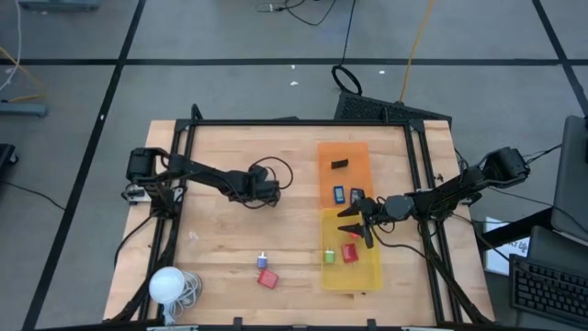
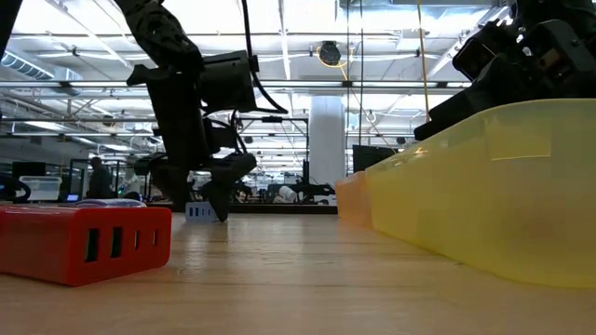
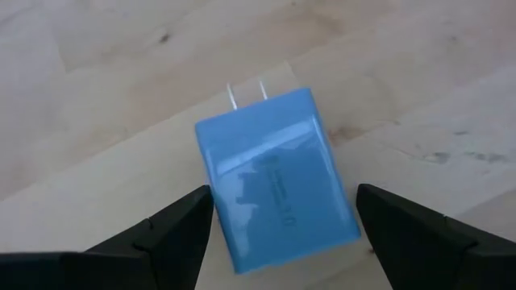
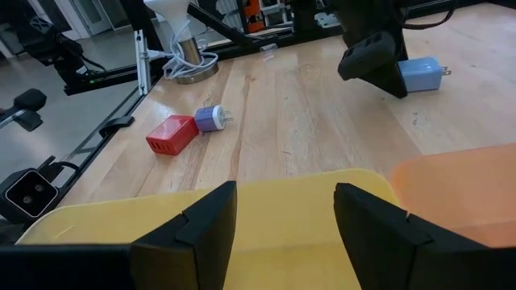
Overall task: Pick & Place Office items
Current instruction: Put the blue charger adapter into the yellow bin
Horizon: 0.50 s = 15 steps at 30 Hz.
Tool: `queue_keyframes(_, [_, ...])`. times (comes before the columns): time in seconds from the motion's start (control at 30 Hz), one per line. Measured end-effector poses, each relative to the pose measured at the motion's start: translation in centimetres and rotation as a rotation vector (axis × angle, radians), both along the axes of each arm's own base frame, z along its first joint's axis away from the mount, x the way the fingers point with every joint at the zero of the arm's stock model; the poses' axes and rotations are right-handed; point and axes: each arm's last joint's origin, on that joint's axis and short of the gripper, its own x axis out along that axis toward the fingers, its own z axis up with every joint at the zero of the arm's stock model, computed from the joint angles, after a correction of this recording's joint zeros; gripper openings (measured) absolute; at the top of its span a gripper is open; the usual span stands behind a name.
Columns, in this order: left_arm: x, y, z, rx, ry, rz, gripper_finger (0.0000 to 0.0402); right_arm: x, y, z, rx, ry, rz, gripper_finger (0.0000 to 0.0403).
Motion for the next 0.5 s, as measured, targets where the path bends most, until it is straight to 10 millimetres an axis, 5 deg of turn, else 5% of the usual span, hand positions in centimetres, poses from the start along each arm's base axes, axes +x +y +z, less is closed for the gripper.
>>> queue_keyframes(0.3, [-0.26,0.0,-0.05,-0.016,-0.001,0.061,0.0305,0.0,0.0,0.0,-0.011,-0.001,0.002,0.0196])
queue_keyframes(0.5, [-0.25,0.0,-0.05,-0.014,-0.001,0.058,0.0243,0.0,0.0,0.0,-0.015,-0.002,0.003,0.0196])
